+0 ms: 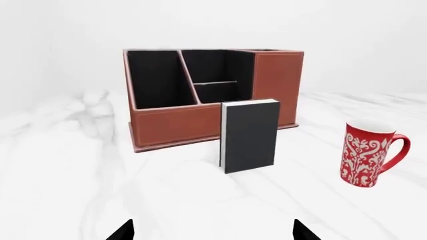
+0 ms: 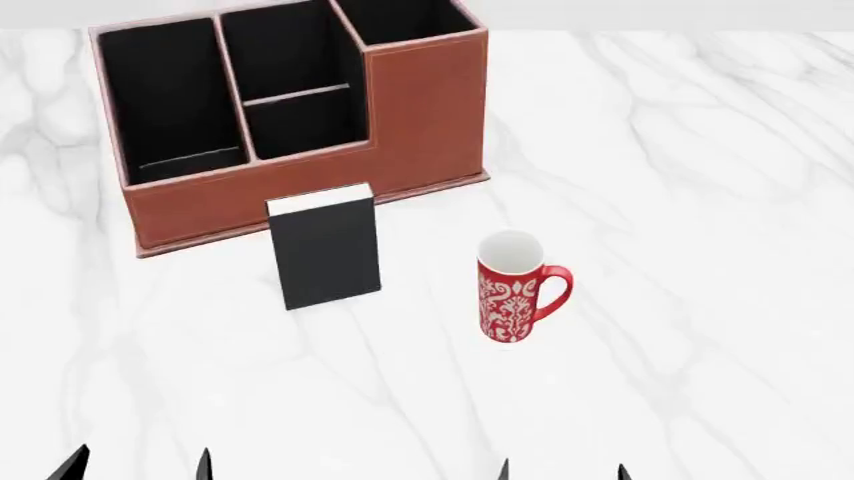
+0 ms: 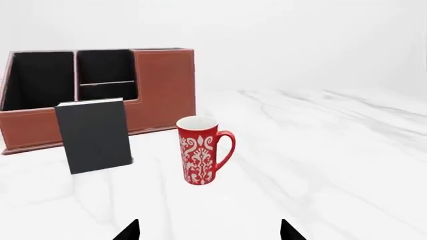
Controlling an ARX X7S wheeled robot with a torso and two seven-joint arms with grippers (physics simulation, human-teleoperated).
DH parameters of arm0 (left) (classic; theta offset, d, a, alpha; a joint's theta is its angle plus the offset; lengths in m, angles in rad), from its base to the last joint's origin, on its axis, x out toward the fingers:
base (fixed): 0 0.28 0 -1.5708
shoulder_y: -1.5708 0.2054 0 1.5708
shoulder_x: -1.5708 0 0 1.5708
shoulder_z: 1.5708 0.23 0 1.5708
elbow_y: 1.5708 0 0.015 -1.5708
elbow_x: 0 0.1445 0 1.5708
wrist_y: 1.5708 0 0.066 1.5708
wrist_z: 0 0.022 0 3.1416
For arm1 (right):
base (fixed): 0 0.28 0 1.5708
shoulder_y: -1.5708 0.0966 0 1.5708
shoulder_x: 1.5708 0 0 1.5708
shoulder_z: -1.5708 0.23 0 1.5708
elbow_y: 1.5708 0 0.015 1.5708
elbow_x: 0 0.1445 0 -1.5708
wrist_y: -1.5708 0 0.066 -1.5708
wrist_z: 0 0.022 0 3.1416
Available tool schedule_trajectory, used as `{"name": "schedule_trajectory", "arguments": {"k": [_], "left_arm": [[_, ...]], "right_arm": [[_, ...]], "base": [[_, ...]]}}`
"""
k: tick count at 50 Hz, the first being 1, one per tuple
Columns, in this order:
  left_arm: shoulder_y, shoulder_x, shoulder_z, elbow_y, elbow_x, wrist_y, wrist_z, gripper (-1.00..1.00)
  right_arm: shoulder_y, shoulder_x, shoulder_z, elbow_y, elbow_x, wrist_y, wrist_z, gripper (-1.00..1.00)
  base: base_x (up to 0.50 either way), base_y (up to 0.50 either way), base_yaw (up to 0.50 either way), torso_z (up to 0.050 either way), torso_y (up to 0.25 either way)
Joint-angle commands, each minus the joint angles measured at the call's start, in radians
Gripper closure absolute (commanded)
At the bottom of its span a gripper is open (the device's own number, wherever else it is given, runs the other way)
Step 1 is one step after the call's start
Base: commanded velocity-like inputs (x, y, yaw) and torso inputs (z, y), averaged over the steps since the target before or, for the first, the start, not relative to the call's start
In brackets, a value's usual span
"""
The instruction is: Pick up the book and place it in the front compartment of the caddy.
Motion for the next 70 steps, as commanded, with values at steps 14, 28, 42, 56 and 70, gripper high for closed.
{"name": "schedule_trajectory", "arguments": {"k": [14,28,42,56,70], "left_arm": [[0.047,-0.055,-0.02,0.456,-0.124,-0.158,-0.056,-1.0],[0.001,-0.1,-0.13,0.705,-0.273,-0.332,-0.129,-1.0],[0.003,-0.107,-0.131,0.704,-0.298,-0.32,-0.14,-1.0],[0.006,-0.123,-0.127,0.736,-0.32,-0.334,-0.158,-1.0],[0.007,-0.134,-0.117,0.74,-0.324,-0.329,-0.171,-1.0]], "right_arm": [[-0.017,0.052,-0.001,-0.557,0.086,0.253,0.097,-1.0],[0.019,0.096,0.102,-0.793,0.181,0.397,0.157,-1.0],[0.035,0.123,0.091,-0.811,0.159,0.442,0.197,-1.0],[0.03,0.145,0.05,-0.807,0.129,0.426,0.204,-1.0],[0.028,0.16,0.039,-0.792,0.143,0.412,0.222,-1.0]], "base": [[0.0,0.0,0.0,0.0,0.0],[0.0,0.0,0.0,0.0,0.0],[0.0,0.0,0.0,0.0,0.0],[0.2,0.0,0.0,0.0,0.0],[0.5,0.0,0.0,0.0,0.0]]}}
